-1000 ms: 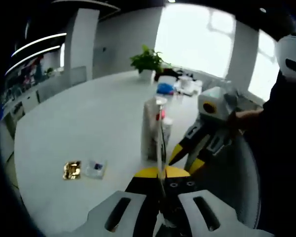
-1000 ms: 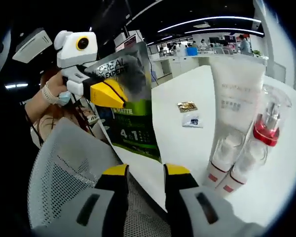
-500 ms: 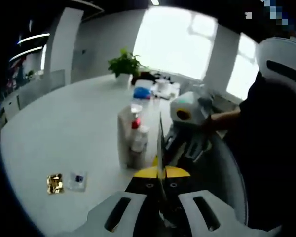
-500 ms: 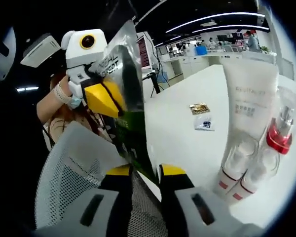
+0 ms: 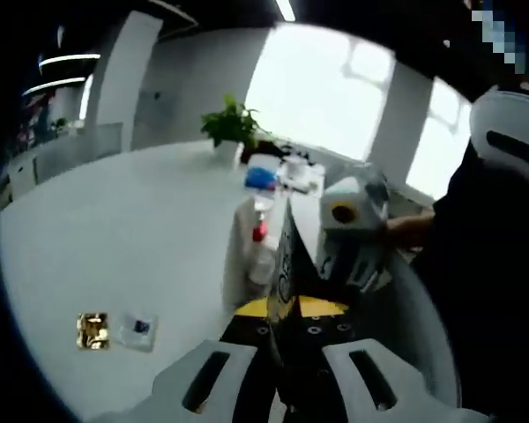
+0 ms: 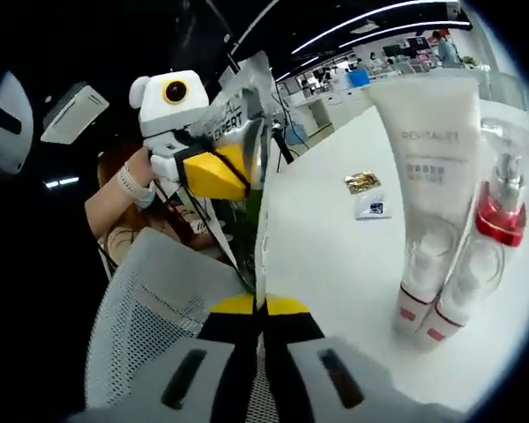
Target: Arrange the skincare products in the storage area until every visible bottle or jar stands upright without overlapping.
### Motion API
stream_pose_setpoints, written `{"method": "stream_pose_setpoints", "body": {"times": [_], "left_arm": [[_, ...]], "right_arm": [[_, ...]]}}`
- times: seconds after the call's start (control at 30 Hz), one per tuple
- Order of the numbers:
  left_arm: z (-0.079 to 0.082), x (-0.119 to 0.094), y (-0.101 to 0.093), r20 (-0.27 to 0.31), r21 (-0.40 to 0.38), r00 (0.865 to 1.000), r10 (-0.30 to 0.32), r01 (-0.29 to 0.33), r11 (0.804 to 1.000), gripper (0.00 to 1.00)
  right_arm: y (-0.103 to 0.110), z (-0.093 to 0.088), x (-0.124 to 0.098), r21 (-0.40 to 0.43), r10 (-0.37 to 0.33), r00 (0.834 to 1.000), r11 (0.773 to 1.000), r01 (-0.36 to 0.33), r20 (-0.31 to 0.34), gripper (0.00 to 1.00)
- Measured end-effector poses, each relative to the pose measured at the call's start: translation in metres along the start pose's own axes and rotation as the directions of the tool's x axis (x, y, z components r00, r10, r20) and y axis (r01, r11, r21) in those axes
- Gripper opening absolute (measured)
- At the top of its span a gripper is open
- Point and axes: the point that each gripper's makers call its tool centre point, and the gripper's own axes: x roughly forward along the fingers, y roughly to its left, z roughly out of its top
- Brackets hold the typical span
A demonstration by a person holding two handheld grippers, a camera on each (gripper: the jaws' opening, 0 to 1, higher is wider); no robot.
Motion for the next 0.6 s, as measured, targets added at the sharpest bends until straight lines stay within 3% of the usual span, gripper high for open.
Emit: {"method": "stream_pose_setpoints", "body": {"times": [0.1, 0.2, 0.33, 0.53, 0.6], "left_arm": [[0.004, -0.005, 0.008, 0.049, -0.096, 0.999, -0.007, 0.012, 0.995, 0.13], [0.002, -0.007, 0.013, 0.082, -0.125, 0.996, 0.022, -0.012, 0.992, 0.15], [0.0, -0.014, 0.022, 0.13, -0.2, 0.99, 0.05, -0.023, 0.979, 0.13], [-0.004, -0.018, 0.03, 0.157, -0.251, 0.985, 0.071, -0.03, 0.968, 0.09], [-0.005, -0.019, 0.036, 0.171, -0.299, 0.981, 0.092, -0.037, 0.953, 0.06]], "right_arm": [[0.002, 0.003, -0.003, 0.006, 0.012, 1.0, 1.0, -0.012, 0.018, 0.01], [0.001, 0.005, -0.003, 0.025, 0.013, 1.0, 1.0, -0.013, 0.025, 0.01], [0.001, 0.001, -0.001, 0.053, 0.021, 1.0, 0.998, -0.022, 0.011, 0.01], [-0.004, 0.0, 0.006, 0.071, 0.016, 1.0, 0.997, -0.016, -0.006, 0.01], [-0.005, 0.0, 0.009, 0.081, 0.011, 1.0, 0.997, -0.01, -0.009, 0.01]]}}
